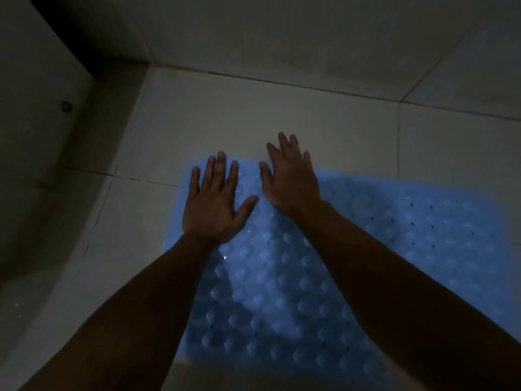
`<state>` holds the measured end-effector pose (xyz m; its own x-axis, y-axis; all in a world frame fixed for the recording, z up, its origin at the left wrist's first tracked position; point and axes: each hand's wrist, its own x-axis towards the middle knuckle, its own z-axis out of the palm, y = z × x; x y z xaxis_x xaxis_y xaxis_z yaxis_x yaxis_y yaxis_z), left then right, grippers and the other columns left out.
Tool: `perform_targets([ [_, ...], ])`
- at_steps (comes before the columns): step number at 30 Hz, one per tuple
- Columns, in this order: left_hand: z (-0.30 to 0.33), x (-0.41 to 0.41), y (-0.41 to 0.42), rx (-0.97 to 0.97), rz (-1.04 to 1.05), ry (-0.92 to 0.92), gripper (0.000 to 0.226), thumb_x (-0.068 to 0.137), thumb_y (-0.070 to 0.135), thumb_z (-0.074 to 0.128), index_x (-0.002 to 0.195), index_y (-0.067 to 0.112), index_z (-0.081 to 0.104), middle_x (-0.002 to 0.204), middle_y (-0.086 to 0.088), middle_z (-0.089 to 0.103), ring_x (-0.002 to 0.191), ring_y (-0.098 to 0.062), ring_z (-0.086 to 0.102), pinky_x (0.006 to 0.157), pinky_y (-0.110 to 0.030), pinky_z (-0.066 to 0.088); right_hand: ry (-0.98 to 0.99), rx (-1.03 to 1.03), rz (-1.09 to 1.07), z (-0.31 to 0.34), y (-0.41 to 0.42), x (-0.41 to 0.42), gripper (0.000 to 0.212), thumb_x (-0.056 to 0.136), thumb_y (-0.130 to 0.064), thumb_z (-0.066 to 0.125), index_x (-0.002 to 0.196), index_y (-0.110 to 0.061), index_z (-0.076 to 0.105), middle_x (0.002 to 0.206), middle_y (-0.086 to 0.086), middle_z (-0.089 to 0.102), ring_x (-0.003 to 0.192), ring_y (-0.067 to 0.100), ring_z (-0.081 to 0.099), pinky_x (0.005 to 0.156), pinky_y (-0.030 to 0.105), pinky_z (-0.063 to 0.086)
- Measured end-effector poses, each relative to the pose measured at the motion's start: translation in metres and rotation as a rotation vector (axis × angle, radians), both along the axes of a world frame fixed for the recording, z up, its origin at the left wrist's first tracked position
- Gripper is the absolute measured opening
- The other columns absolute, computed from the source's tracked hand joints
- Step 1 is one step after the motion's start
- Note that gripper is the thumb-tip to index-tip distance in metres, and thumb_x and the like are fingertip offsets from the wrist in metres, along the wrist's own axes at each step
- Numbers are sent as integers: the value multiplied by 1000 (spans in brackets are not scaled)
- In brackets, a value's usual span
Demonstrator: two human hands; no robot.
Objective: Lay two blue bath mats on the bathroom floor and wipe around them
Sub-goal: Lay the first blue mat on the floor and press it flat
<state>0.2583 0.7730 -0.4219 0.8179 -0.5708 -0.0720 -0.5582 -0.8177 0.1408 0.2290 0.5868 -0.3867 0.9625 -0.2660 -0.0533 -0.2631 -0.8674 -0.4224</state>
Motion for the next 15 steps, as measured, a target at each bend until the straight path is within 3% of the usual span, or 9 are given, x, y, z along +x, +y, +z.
perform_targets([
  [7,2,1,-1,36,-9,25,95,94,84,16,165,23,-5,172,-8,-17,158,-25,-19,127,-56,-4,-9,11,-21,7,-8,-3,55,106,-40,39,153,-11,41,167,16,22,157,33,11,125,56,15],
  [9,7,7,-3,65,-25,111,99,92,87,17,164,26,-11,169,-7,-25,156,-25,-26,126,-55,-11,18,33,-30,15,-11,-4,55,106,-40,38,153,-11,40,168,15,20,157,31,9,126,55,12],
  [11,20,22,-4,74,-41,310,100,90,88,18,163,26,-14,166,-7,-32,153,-26,-31,124,-52,-18,61,79,-26,27,-12,-3,56,107,-39,38,155,-12,37,169,12,17,158,28,5,127,51,9],
  [13,38,33,3,40,-46,443,92,96,78,21,165,23,-4,170,-8,-21,157,-26,-20,125,-48,-11,91,105,-6,43,-6,-5,55,107,-38,38,156,-14,35,169,9,17,158,25,5,127,47,8],
  [15,48,35,12,-79,-31,372,74,105,60,26,165,18,16,173,-8,3,160,-26,0,128,-44,5,119,107,4,53,5,-6,54,108,-35,36,157,-14,33,169,8,19,158,24,7,127,46,10],
])
